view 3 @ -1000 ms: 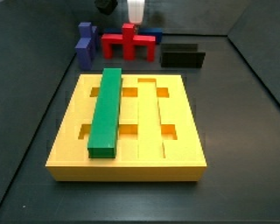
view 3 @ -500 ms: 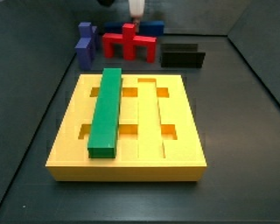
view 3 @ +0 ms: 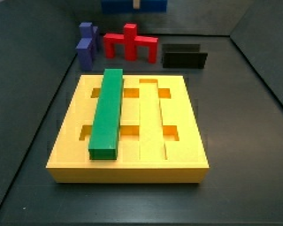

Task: Pick up the blue object. Move up. Move to above the board. Insert the blue object.
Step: Move to above the board.

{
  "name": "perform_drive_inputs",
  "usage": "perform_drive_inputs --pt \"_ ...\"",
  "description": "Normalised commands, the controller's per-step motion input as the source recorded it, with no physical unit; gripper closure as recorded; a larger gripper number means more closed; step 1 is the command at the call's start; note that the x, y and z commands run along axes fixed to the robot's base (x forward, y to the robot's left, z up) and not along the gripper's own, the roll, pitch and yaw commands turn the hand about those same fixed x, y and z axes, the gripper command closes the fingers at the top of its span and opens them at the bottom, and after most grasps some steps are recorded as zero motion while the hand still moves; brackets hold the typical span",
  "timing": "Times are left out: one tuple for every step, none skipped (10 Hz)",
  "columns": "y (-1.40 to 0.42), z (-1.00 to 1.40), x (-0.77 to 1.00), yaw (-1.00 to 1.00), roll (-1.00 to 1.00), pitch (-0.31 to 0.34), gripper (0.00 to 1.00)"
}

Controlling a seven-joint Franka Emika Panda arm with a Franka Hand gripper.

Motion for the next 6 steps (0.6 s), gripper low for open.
perform_drive_inputs --pt "-0.01 1.40 -0.01 0.01 0.03 0.029 1.00" --pt "0.00 1.40 0.01 0.00 -0.01 0.050 1.00" --pt "0.01 1.40 0.01 0.00 -0.01 0.079 1.00" --pt "-0.01 0.82 0.01 0.01 0.00 0.086 1.00" --pt "0.00 0.55 0.03 0.00 -0.01 0.073 1.00" --pt "0.01 0.23 0.04 0.00 0.00 0.082 1.00"
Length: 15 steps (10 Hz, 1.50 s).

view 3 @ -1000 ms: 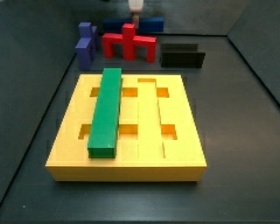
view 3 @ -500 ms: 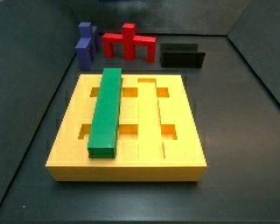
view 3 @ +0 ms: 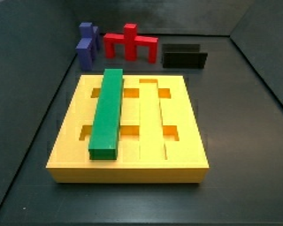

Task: Pick up the blue object. Move up. Move to above the board. Insert the blue object.
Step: Move to above the board.

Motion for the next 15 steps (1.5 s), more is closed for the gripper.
perform_drive_inputs --pt "0.01 0.19 0.03 0.00 0.00 0.083 1.00" --pt "-1.40 0.14 0.03 1.00 0.02 0.054 1.00" --pt "-1.40 0.13 0.03 1.00 0.03 0.052 1.00" --pt "-1.40 0.13 0.01 1.00 0.04 0.046 1.00" --pt "-1.40 0.13 0.01 1.00 0.03 0.044 1.00" --pt "-1.40 0.13 0.02 1.00 0.03 0.050 1.00" --pt "-1.40 0.14 0.02 1.00 0.03 0.052 1.00" --pt "-1.40 0.14 0.02 1.00 0.02 0.054 1.00" --pt "-1.40 0.14 0.02 1.00 0.03 0.055 1.00" --pt "-1.40 0.15 0.02 1.00 0.03 0.060 1.00" --pt "-1.40 0.16 0.03 1.00 0.03 0.070 1.00" --pt "-1.40 0.17 0.04 1.00 0.03 0.080 1.00" --pt "-1.40 0.18 0.08 1.00 0.03 0.100 1.00" --pt "-1.40 0.18 0.12 1.00 0.03 0.113 1.00" --pt "-0.58 0.08 0.10 1.00 0.04 0.144 1.00"
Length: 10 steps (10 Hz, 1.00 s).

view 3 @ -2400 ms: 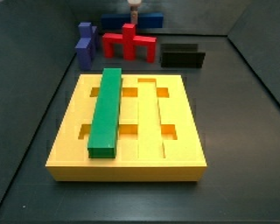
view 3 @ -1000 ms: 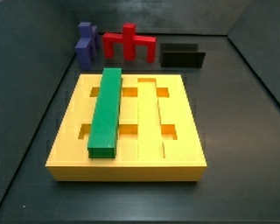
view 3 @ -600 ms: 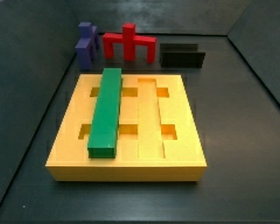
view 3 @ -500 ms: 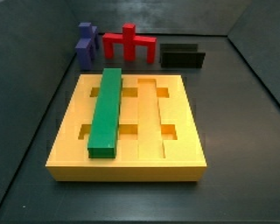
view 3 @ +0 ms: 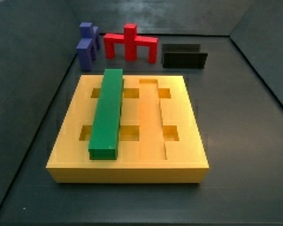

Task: Pick up the blue object. Move up. Move to above the board. Insert the blue object.
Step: Move to above the board, then insert the blue object.

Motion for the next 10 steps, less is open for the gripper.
perform_drive_inputs --pt "-0.34 0.05 0.10 1.00 0.05 0.157 1.00" --pt "-0.12 0.03 0.06 1.00 0.05 0.177 1.00" --pt "-0.08 0.03 0.05 1.00 0.07 0.186 1.00" --pt "-0.04 0.02 0.06 1.00 0.09 0.215 1.00" --pt "-0.04 0.03 0.07 0.92 0.10 0.237 1.00" --pt "-0.04 0.03 0.07 0.59 0.10 0.207 1.00" --pt "-0.04 0.03 0.07 0.31 0.09 0.169 1.00" --pt "0.00 -0.23 0.00 0.00 0.00 -0.027 1.00" --pt "0.00 -0.28 0.00 0.00 -0.01 -0.027 1.00" --pt "0.00 -0.33 0.00 0.00 -0.02 -0.040 1.00"
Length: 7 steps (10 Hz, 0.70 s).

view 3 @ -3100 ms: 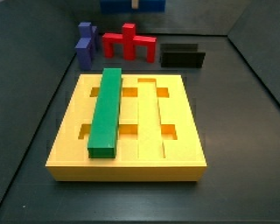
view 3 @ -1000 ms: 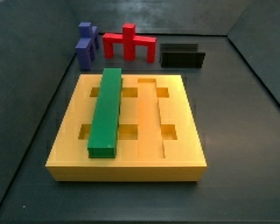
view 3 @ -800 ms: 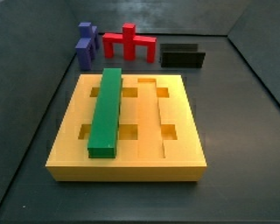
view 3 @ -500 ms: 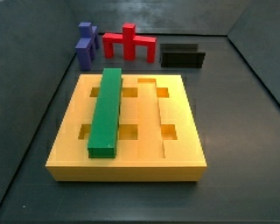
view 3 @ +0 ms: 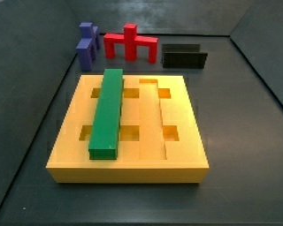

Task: Pick up the blue object. Move up. Move to above the board. Insert the blue object.
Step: Insert the blue object.

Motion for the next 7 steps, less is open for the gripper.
perform_drive_inputs --pt "0.00 -0.66 0.21 0.00 -0.10 -0.097 1.00" --pt "0.00 -0.82 0.23 0.03 -0.11 -0.146 1.00" --pt "-0.02 -0.85 0.23 0.08 -0.09 -0.149 1.00" --pt "-0.09 -0.95 0.17 0.10 -0.02 -0.149 1.00" --pt "-0.18 -0.97 0.12 0.10 0.02 -0.137 1.00" --pt "-0.20 -0.88 0.11 0.11 0.13 -0.124 1.00" --pt "-0.18 -0.83 0.13 0.10 0.18 -0.107 1.00"
